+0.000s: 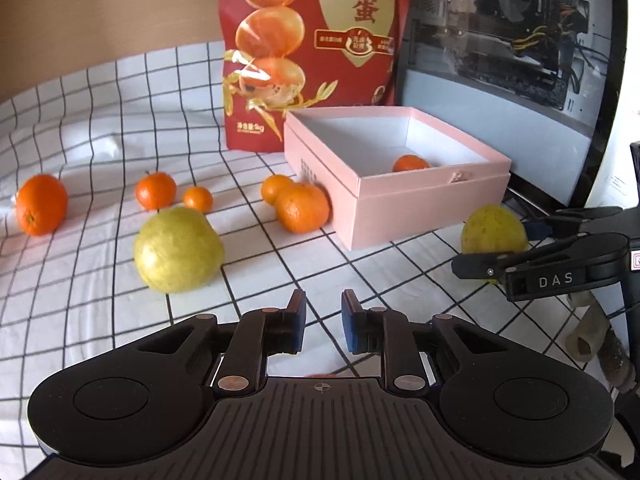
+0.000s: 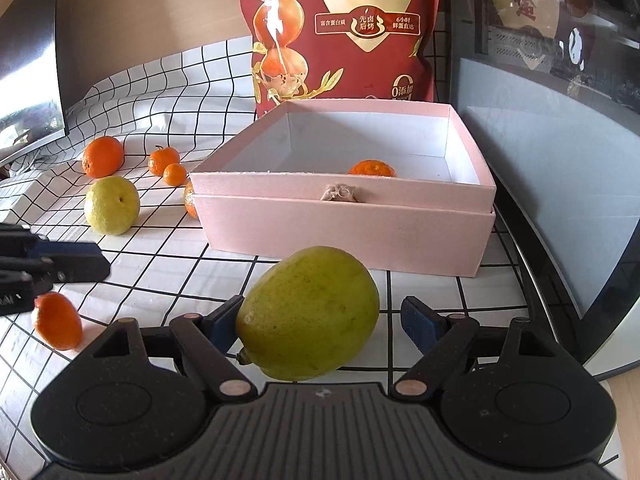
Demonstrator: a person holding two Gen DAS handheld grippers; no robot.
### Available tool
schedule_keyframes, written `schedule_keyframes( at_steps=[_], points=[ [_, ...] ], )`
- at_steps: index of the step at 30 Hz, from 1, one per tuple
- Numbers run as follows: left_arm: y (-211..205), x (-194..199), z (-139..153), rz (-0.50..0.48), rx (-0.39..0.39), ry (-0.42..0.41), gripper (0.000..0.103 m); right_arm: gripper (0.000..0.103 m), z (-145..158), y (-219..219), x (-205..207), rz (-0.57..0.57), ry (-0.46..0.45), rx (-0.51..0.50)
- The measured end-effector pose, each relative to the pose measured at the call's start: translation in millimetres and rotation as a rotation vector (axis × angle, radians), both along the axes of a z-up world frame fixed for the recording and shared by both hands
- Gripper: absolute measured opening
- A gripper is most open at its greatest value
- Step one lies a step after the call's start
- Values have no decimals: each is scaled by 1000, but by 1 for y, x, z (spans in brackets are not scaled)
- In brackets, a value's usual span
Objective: Organize fruits
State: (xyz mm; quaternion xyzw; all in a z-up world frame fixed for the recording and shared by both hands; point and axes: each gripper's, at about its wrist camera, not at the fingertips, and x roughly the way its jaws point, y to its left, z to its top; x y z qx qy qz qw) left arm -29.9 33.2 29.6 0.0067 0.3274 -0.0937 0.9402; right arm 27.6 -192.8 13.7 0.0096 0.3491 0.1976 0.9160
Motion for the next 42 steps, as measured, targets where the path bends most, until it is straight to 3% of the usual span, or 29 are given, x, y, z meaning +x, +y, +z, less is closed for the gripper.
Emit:
schedule_keyframes(
  at_steps=[5,9,15,22,31,34,36,42],
  points=[
    [19,-24,24,27,-92,-82,23,84,0,-1,0,-7,3,5],
    [23,-62,33,8,-31,-108,25,84,0,-1,1,-5,6,5],
    [25,-104,14,31,76,-113,26,84,0,-2,2,-5,11,4],
    [15,-113,11,-38,55,-141,26,85,-1,-1,3,-9,13,3],
    [1,-108,0,-39,130,-132,30,86,-1,-2,4,-8,15,10],
    [-3,-107,-3,-46,149,-120,44,86,-1,-2,3,-8,15,10],
    [-5,-106,-5,-56,162,-111,59,86,-1,-2,4,-8,15,10],
    [8,-98,-7,-25,113,-89,62,86,-1,-2,4,-7,15,10]
  ],
)
